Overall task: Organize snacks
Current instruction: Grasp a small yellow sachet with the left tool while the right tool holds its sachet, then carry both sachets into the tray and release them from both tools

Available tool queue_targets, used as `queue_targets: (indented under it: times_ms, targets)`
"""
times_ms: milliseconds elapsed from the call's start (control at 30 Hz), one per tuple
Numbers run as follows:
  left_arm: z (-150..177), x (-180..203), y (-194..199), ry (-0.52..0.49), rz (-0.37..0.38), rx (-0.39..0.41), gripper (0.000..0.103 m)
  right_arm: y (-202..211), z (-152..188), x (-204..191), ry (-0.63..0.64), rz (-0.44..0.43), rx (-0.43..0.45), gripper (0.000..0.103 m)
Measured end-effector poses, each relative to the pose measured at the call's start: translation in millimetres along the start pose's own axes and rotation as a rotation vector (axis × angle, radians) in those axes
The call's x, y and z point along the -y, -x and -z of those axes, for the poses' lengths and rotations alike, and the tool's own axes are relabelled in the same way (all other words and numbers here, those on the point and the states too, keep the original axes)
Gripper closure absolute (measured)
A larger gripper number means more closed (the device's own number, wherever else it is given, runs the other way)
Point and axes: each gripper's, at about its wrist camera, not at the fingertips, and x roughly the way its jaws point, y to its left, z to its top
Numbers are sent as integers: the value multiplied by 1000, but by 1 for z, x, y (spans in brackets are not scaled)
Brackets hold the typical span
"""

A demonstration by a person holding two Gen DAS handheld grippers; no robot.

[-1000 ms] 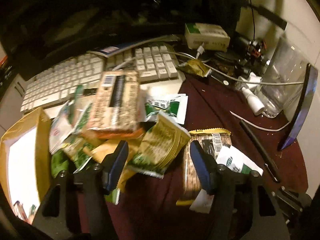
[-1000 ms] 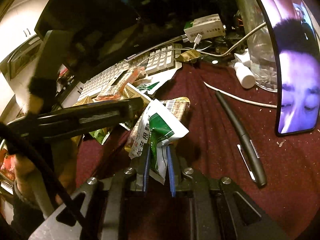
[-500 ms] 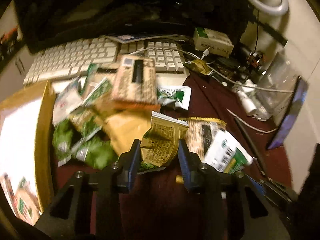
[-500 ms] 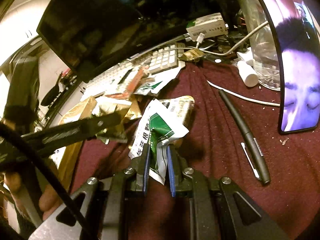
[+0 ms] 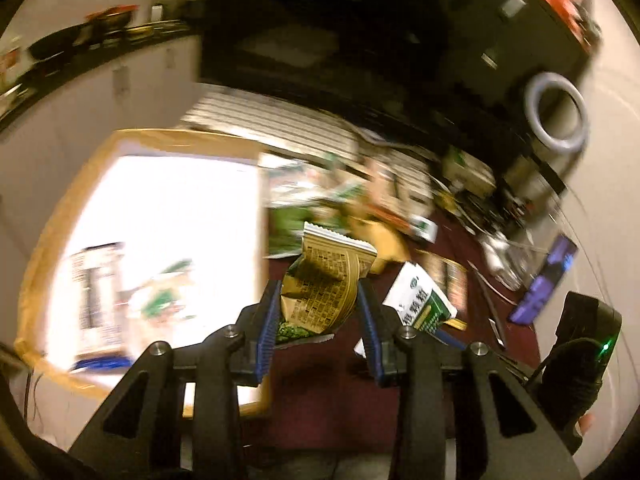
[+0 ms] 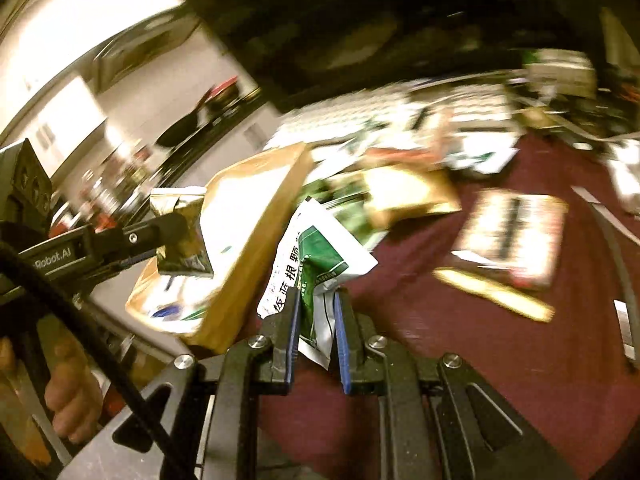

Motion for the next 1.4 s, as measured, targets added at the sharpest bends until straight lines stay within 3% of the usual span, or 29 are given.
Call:
queue_targets:
  times_ms: [233,400,533,767,1067,1133,1167,1233,1400]
  targets:
    - [-7,-70,22,160,-69,45,64,-38,-29,-46,96,-99,-62,88]
    - [-26,-100,5,244,-86,33,64,-76,-58,-73,172,-139,-104,88]
    - [-43,-118,-18,285,-82,7,64,-107,-72,-89,218,-108,-133,88]
    - [-55,-132,-59,270,-160,-58,64,-151,-71,-98,269,-28,-200,88]
    - [-54,-145,-78,284,-209,-118,61,-156,-67,-97,286,6,-211,86]
    - [-55,-149,-80,299,-216,-122,51,-157,-67,-98,284,-4,-211,82]
    - [-55,-151,-79,311,-203,-115,40,-156,-67,-98,282,-9,-209,75]
    - [-55,-155,-74,324,-188,-93,30,-152,-68,-98,285,-14,-202,62]
    - [-48,-157,-47,356,-153,-31,29,-108,-61,-95,294,-43,-113,35]
